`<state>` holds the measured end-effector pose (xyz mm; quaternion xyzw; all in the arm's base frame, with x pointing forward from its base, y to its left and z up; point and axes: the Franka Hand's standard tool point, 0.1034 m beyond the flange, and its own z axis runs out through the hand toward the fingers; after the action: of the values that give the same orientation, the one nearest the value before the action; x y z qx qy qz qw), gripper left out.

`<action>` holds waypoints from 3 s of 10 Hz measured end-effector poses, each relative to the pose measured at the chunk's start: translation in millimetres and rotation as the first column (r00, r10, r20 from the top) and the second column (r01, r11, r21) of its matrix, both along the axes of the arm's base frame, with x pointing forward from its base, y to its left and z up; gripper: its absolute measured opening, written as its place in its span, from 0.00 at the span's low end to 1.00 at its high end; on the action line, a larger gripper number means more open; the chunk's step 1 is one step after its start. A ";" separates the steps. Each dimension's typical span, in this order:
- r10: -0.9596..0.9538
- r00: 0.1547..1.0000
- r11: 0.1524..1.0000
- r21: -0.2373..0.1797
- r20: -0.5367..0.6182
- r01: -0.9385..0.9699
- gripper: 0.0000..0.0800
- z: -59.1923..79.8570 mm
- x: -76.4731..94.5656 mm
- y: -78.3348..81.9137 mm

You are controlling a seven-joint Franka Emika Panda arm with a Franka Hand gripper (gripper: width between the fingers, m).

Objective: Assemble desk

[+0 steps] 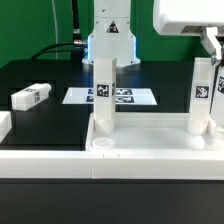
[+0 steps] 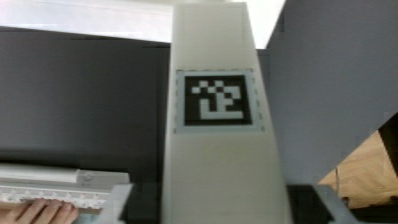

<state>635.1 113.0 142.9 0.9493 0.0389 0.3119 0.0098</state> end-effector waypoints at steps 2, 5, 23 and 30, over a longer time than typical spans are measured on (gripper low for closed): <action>0.001 1.000 1.000 -0.003 -0.004 -0.001 0.36 -2.7 -1.0 -0.3; 0.003 1.000 1.000 -0.009 -0.012 -0.003 0.36 -9.4 -3.2 -0.9; 0.019 1.000 0.999 -0.033 -0.009 -0.019 0.75 -26.0 -5.9 -3.3; 0.013 0.997 1.000 -0.018 -0.077 -0.014 0.81 -8.0 -2.2 -1.8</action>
Offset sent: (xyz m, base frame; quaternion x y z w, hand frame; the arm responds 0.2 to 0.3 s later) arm -0.0053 -0.0002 -0.0084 -0.0018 0.0067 -0.0042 1.0000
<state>632.9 111.2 134.9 0.9601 0.0484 0.2750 0.0148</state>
